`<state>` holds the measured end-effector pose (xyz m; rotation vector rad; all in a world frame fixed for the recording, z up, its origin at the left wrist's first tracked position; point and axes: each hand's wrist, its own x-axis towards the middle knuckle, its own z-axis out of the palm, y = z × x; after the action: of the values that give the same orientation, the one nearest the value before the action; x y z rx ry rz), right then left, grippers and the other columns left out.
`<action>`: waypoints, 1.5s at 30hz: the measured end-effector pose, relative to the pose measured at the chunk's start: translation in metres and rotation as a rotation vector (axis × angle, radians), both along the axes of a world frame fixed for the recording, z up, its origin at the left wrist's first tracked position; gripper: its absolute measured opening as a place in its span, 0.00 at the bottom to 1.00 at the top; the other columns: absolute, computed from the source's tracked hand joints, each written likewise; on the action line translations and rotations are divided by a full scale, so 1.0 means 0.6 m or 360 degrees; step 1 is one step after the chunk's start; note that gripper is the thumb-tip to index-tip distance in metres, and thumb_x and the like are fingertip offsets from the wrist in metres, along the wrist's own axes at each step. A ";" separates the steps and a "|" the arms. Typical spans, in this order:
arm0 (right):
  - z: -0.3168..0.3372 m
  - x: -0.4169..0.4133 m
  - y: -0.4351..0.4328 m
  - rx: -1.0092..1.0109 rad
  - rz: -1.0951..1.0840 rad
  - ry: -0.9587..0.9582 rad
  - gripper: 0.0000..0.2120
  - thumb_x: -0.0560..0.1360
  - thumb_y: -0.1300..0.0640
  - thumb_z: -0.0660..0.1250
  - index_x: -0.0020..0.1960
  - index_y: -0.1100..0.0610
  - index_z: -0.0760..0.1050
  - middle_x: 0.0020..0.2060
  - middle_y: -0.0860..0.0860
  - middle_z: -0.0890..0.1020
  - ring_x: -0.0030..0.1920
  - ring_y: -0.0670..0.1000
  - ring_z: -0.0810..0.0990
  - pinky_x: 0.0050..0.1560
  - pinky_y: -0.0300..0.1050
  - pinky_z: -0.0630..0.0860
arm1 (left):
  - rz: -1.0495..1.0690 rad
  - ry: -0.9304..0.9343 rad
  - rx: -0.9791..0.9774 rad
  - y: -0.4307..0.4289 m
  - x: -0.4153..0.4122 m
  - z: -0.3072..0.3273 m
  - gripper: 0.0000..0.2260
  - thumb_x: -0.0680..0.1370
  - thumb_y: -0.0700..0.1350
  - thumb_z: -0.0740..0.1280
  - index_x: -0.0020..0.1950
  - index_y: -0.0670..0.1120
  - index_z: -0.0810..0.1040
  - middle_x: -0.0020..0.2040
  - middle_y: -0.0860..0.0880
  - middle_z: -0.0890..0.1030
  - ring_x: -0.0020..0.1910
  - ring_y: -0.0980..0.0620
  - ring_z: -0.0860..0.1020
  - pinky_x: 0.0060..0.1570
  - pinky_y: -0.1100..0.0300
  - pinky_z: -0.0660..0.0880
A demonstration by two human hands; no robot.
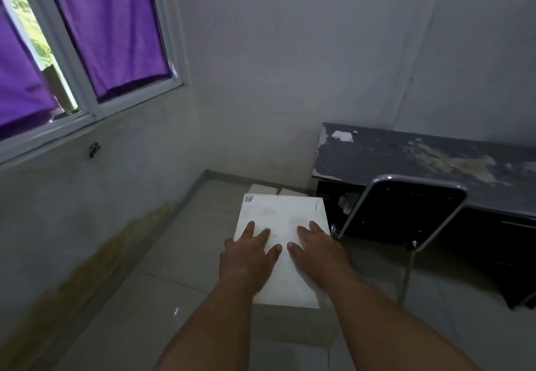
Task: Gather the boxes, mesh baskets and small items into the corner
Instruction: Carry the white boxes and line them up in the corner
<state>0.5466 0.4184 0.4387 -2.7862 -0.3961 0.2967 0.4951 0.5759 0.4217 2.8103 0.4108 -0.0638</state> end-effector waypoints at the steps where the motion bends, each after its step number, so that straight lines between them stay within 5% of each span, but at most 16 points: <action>1: -0.007 0.020 0.009 -0.0015 0.0015 0.0027 0.29 0.79 0.38 0.52 0.77 0.47 0.58 0.79 0.50 0.53 0.76 0.55 0.60 0.71 0.55 0.62 | 0.0002 0.0034 -0.0012 0.010 0.018 -0.007 0.28 0.77 0.69 0.50 0.76 0.64 0.57 0.80 0.58 0.52 0.72 0.39 0.62 0.68 0.44 0.66; 13: -0.039 0.291 0.189 -0.0133 0.0372 0.0204 0.29 0.79 0.38 0.52 0.78 0.48 0.57 0.79 0.50 0.54 0.77 0.54 0.58 0.74 0.55 0.59 | 0.0266 0.0258 -0.0151 0.186 0.250 -0.070 0.30 0.76 0.70 0.50 0.77 0.62 0.56 0.80 0.57 0.52 0.74 0.42 0.60 0.71 0.46 0.63; 21: -0.077 0.438 0.417 -0.0209 0.0601 0.0403 0.31 0.79 0.37 0.53 0.79 0.47 0.54 0.80 0.49 0.50 0.78 0.55 0.55 0.74 0.55 0.58 | 0.0383 0.0330 -0.0148 0.423 0.367 -0.120 0.32 0.74 0.72 0.51 0.76 0.63 0.58 0.79 0.57 0.53 0.74 0.43 0.62 0.70 0.47 0.64; 34: -0.103 0.680 0.745 -0.0178 0.0561 0.0624 0.30 0.80 0.39 0.54 0.78 0.51 0.56 0.78 0.52 0.55 0.76 0.58 0.57 0.73 0.53 0.59 | 0.0169 0.0487 -0.0100 0.776 0.623 -0.152 0.33 0.73 0.73 0.51 0.77 0.64 0.56 0.80 0.57 0.52 0.74 0.41 0.61 0.71 0.45 0.63; 45: -0.309 1.013 0.861 -0.0164 0.0426 0.0802 0.34 0.79 0.39 0.60 0.79 0.50 0.55 0.80 0.52 0.50 0.78 0.53 0.54 0.74 0.43 0.53 | 0.0098 0.0662 -0.0204 0.899 0.959 -0.328 0.37 0.70 0.73 0.53 0.78 0.61 0.56 0.80 0.57 0.50 0.75 0.42 0.60 0.73 0.46 0.59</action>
<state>1.1543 0.9348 0.2533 -2.6179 -0.6343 1.0766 1.0705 1.1155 0.2252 2.6459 0.5617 -0.6443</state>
